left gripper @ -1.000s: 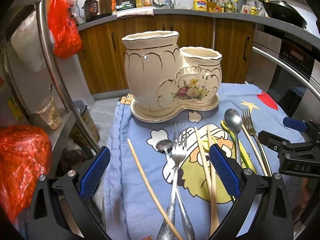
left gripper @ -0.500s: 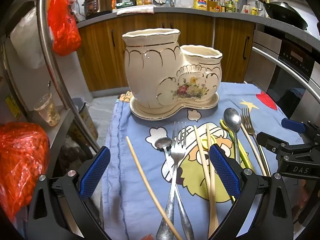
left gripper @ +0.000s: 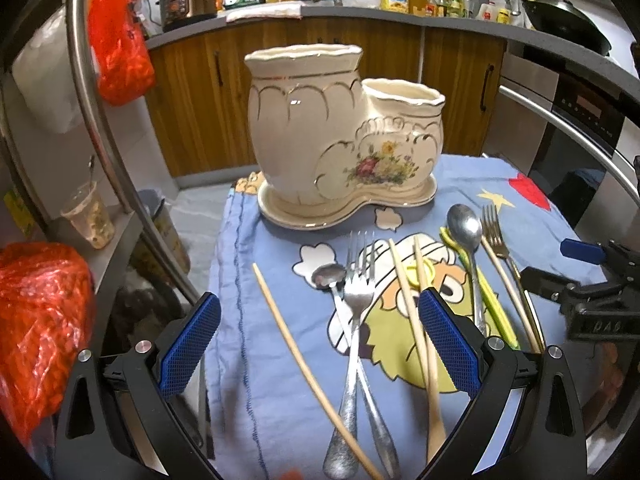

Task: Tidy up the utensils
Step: 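Close the right tool on the gold fork while the left tool grasps a wooden chopstick, then lift the gold fork and chopstick and carry both over the ceramic holder, then open the left tool dropping the chopstick into the larger pot while the right drops the fork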

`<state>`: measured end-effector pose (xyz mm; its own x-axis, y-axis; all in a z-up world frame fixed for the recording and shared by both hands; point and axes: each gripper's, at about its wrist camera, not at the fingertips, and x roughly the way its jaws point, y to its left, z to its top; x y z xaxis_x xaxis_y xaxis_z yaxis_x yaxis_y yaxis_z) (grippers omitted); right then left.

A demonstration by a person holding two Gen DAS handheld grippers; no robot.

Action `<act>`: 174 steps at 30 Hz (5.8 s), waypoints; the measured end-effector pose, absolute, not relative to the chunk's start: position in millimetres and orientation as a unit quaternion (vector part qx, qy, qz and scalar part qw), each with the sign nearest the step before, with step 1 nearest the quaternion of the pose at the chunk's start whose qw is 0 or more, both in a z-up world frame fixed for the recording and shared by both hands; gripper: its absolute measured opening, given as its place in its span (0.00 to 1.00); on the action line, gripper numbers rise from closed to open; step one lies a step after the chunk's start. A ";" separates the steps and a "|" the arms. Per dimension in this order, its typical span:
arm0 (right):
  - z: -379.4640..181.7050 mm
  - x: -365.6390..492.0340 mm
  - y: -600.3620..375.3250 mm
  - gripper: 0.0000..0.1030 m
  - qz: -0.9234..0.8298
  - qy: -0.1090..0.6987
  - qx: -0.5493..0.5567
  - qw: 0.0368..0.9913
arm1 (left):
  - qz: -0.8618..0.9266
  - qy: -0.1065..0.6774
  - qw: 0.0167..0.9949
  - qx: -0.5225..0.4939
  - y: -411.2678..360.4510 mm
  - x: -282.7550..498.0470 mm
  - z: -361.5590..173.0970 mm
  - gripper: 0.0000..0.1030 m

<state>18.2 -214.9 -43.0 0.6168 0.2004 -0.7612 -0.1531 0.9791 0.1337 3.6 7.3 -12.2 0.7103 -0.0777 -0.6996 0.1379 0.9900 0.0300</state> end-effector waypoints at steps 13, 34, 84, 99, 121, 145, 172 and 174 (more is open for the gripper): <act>-50.8 26.4 -208.8 0.34 0.103 0.444 0.022 0.890 | -0.055 0.377 0.924 0.043 12.4 6.6 -12.7 0.95; -59.1 37.8 -208.1 0.07 0.134 0.459 0.088 0.874 | -0.052 0.397 0.916 0.029 39.2 8.9 -17.4 0.95; 52.3 1.9 -207.4 0.05 0.137 0.214 0.061 0.965 | -0.150 0.263 0.952 -0.039 39.0 3.0 70.5 0.05; 142.4 64.7 -181.5 0.05 0.176 0.128 0.046 0.975 | -0.170 0.135 0.972 -0.092 41.0 87.8 147.2 0.05; 82.0 122.0 -155.5 0.05 0.189 0.183 0.061 0.963 | -0.112 0.153 0.978 -0.085 51.5 137.8 95.8 0.05; 51.1 149.8 -156.4 0.06 0.181 0.224 0.075 0.955 | -0.111 0.220 0.968 -0.039 53.6 120.8 68.6 0.33; 87.9 101.1 -180.2 0.79 0.158 0.223 0.087 0.958 | -0.072 0.230 0.970 -0.039 58.1 80.6 101.2 0.82; 89.4 86.9 -182.1 0.90 0.160 0.226 0.088 0.957 | -0.064 0.236 0.969 -0.039 59.7 73.5 103.6 0.89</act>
<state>86.9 -182.1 89.4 0.8469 0.3462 -0.4036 -0.2663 0.9331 0.2415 73.5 59.7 103.6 0.8806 -0.1429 -0.4518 0.1060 0.9887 -0.1059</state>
